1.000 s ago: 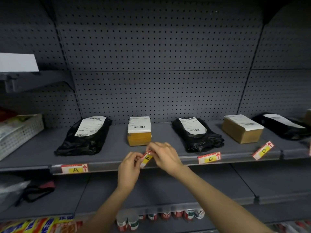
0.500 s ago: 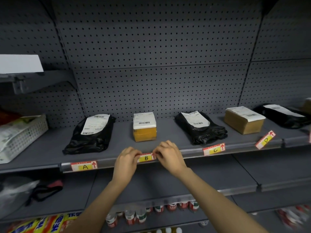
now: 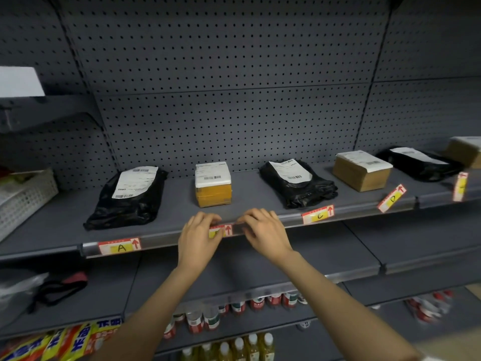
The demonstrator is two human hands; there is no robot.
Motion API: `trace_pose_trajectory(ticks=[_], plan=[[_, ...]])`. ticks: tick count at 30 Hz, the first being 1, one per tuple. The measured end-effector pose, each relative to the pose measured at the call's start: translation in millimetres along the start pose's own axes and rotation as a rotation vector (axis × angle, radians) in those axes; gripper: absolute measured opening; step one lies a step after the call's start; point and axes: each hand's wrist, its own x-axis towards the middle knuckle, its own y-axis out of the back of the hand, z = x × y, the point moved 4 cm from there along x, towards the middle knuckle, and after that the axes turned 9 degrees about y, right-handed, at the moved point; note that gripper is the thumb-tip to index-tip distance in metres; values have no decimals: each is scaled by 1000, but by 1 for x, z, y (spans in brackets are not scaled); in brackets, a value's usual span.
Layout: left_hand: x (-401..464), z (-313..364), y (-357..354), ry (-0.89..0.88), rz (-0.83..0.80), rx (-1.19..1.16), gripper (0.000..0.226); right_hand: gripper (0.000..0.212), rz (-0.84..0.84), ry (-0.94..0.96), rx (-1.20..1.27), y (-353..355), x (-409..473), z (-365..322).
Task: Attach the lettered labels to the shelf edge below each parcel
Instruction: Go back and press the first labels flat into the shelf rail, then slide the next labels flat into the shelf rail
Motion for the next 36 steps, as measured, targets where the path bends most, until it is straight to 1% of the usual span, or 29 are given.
trace_pose_trajectory(ticks=[8, 13, 17, 21, 25, 27, 31, 34, 36], plan=[[5, 89, -57, -83, -69, -133, 16, 21, 40, -170, -67, 53, -42, 87], [3, 141, -101, -57, -76, -164, 16, 23, 2, -226, -75, 76, -74, 150], [2, 173, -129, -17, -64, -121, 21, 22, -40, -187, -67, 85, -87, 188], [-2, 187, -150, 54, -10, -77, 23, 25, -89, -92, -37, 85, -93, 211], [-5, 193, -155, 142, 53, -60, 14, 16, -62, -11, 14, 86, -94, 221], [-4, 196, -153, 148, 61, -55, 11, 15, -78, 35, 24, 83, -94, 223], [3, 196, -144, 123, 52, 5, 11, 23, -100, 66, 60, 75, -95, 221], [4, 197, -141, 117, 29, 54, 9, 25, -109, 64, 68, 71, -94, 219], [0, 196, -141, 121, 22, 60, 13, 26, -99, 52, 78, 70, -96, 219]])
